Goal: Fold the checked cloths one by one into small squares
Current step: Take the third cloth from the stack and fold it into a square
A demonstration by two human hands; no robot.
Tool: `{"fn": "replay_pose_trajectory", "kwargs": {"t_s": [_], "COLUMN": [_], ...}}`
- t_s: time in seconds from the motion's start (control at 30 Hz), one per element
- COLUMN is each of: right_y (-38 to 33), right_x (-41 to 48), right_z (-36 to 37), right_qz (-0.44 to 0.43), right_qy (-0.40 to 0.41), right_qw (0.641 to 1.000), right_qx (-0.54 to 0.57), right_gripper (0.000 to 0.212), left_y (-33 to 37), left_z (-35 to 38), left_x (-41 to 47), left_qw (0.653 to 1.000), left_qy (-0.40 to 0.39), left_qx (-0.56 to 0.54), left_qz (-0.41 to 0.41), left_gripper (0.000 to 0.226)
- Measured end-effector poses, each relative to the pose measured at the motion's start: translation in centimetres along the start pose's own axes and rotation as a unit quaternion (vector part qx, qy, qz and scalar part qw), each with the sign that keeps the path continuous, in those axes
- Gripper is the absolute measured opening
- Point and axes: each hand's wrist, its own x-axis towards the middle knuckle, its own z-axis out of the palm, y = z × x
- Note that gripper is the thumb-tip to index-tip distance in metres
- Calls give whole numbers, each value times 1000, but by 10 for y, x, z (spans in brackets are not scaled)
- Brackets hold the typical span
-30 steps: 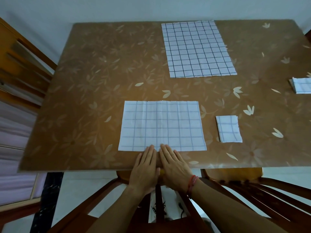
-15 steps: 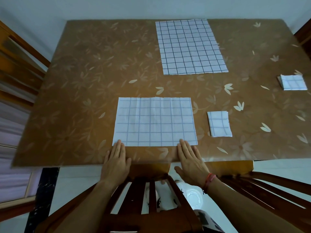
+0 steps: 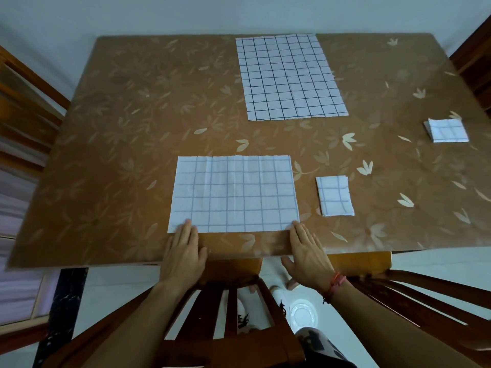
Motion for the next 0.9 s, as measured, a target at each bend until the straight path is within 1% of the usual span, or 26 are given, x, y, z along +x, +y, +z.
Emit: {"fn": "replay_pose_trajectory", "kwargs": {"t_s": [0.13, 0.23, 0.33, 0.4, 0.47, 0.5, 0.6, 0.7, 0.73, 0.83, 0.9], "right_y": [-1, 5, 11, 14, 15, 17, 23, 23, 24, 24, 22], "right_x": [10, 20, 31, 40, 47, 52, 65, 75, 78, 82, 85], "right_z": [-15, -25, -35, -45, -57, -60, -65, -72, -74, -76, -76], "right_qz": [19, 27, 50, 81, 141, 173, 250, 296, 307, 323, 329], "right_qy": [19, 16, 8, 16, 11, 8, 12, -23, -35, -69, -72], "right_qw": [998, 992, 978, 963, 938, 920, 856, 783, 768, 758, 759], "right_qx": [60, 121, 201, 258, 315, 350, 452, 546, 561, 562, 557], "right_gripper": [62, 50, 42, 30, 15, 10, 19, 23, 24, 18, 16], "left_y": [38, 61, 73, 74, 73, 72, 71, 69, 69, 70, 69], "left_z": [-2, -2, 1, 4, 6, 7, 8, 9, 10, 10, 10], "left_x": [10, 16, 21, 23, 25, 25, 26, 27, 27, 27, 27], "left_qw": [998, 994, 990, 990, 990, 990, 990, 990, 990, 990, 990], "left_qy": [-17, -34, -43, -52, -59, -61, -59, -52, -53, -50, -47], "left_qx": [-39, -50, -33, -21, -13, -16, -37, -44, -45, -52, -52], "left_qz": [51, 96, 127, 129, 128, 127, 124, 125, 123, 119, 120], "left_gripper": [59, 58, 58, 59, 60, 60, 59, 59, 59, 59, 59]}}
